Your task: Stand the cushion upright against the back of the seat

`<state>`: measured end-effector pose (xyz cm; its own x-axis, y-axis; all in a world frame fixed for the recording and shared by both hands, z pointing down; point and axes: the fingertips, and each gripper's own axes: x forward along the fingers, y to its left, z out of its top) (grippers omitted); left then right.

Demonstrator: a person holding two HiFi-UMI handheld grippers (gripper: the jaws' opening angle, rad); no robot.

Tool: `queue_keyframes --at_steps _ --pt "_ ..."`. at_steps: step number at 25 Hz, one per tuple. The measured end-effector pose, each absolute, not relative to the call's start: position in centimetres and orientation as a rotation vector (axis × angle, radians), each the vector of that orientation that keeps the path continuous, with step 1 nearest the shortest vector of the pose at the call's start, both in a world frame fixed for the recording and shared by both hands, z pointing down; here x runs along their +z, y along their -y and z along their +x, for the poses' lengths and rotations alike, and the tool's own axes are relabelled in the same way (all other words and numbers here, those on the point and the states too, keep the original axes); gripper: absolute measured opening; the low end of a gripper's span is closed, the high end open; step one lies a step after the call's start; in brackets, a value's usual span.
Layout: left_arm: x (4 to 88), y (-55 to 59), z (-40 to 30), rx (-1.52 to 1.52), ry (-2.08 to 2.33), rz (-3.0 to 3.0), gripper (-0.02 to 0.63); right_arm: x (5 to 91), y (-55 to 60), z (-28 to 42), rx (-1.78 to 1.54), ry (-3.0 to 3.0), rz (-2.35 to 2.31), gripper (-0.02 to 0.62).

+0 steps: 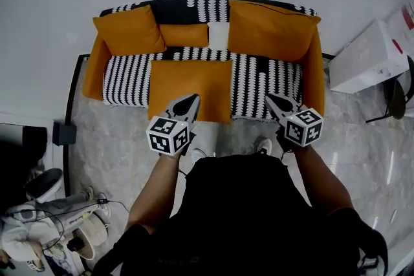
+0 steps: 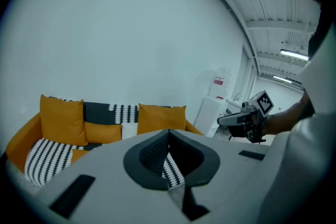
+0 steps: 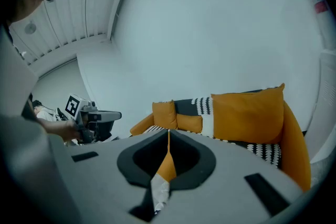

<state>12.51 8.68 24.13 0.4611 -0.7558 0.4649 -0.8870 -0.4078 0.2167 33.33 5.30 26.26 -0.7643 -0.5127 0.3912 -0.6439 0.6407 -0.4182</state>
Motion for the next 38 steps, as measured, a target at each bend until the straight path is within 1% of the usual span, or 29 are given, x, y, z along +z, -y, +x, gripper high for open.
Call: queue_keyframes --at_steps 4,8,12,17,22,27,30,35,38 --pt "25.5 -10.9 4.6 0.472 1.383 2.276 0.017 27.6 -7.1 28.5 0.821 2.575 1.021 0.04" --pt "26.4 -12.5 -1.4 0.437 1.382 2.234 0.017 28.6 -8.6 25.5 0.814 2.517 1.091 0.04" --pt "27.0 -14.2 -5.3 0.445 1.357 2.243 0.017 30.3 -9.8 24.3 0.825 2.429 1.185 0.04" --pt "29.6 -16.1 -11.1 0.458 1.367 2.177 0.017 33.1 -11.6 23.7 0.818 2.3 1.275 0.04" --pt "34.0 -16.8 -15.3 0.474 1.406 2.051 0.017 36.3 -13.0 23.1 0.819 2.191 1.19 0.04" --pt "39.5 -17.7 -18.0 0.53 1.407 1.903 0.017 42.1 -12.7 21.7 0.793 2.084 1.04 0.04" --pt "43.2 -18.0 -19.3 0.653 1.385 1.835 0.017 47.0 -12.4 21.6 0.765 1.985 0.928 0.04" --pt "50.9 -18.3 -22.6 1.046 1.282 1.734 0.017 54.0 -12.9 22.3 0.765 1.828 0.775 0.041" --pt "54.9 -19.6 -25.3 1.184 1.228 1.611 0.017 57.2 -13.0 22.8 0.816 1.751 0.708 0.041"
